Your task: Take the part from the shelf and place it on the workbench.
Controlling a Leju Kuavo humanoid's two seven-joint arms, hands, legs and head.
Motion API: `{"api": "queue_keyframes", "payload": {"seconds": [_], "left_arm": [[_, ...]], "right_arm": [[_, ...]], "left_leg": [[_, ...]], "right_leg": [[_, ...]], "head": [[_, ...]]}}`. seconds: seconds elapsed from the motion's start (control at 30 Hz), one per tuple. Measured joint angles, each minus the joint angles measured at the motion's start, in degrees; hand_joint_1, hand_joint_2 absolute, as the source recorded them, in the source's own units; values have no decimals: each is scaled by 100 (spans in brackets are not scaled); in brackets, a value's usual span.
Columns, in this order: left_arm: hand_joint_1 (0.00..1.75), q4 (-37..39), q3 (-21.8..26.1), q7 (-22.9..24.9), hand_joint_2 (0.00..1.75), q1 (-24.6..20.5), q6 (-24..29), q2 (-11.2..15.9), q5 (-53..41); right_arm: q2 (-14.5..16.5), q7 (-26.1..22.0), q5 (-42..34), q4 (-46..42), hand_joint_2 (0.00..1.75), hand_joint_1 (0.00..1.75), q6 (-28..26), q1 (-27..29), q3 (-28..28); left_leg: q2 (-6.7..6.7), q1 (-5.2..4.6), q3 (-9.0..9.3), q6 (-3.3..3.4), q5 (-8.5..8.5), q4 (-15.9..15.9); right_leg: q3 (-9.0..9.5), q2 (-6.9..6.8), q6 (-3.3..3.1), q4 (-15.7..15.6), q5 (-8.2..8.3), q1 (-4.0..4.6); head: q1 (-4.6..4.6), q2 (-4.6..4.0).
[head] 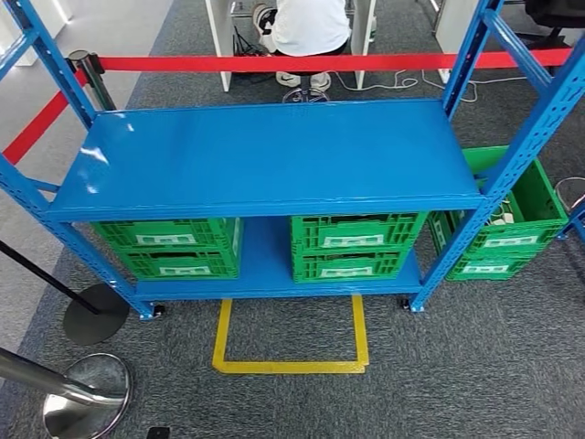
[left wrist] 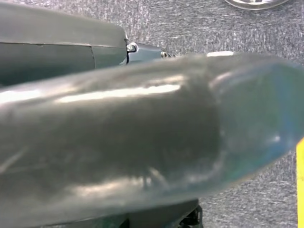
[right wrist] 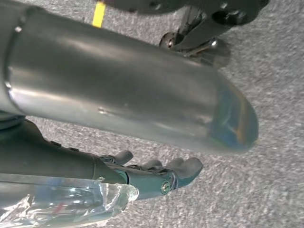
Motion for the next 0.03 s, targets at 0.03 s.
{"api": "queue_keyframes", "payload": {"seconds": [0.03], "left_arm": [[0,0,3,0,175,2,0,1,-5]], "right_arm": [[3,-5,0,1,116,0,5,4,-4]], "left_leg": [[0,-3,-4,43,12,-4]], "right_leg": [[-6,0,2,0,4,3]], "head": [[-1,0]]}}
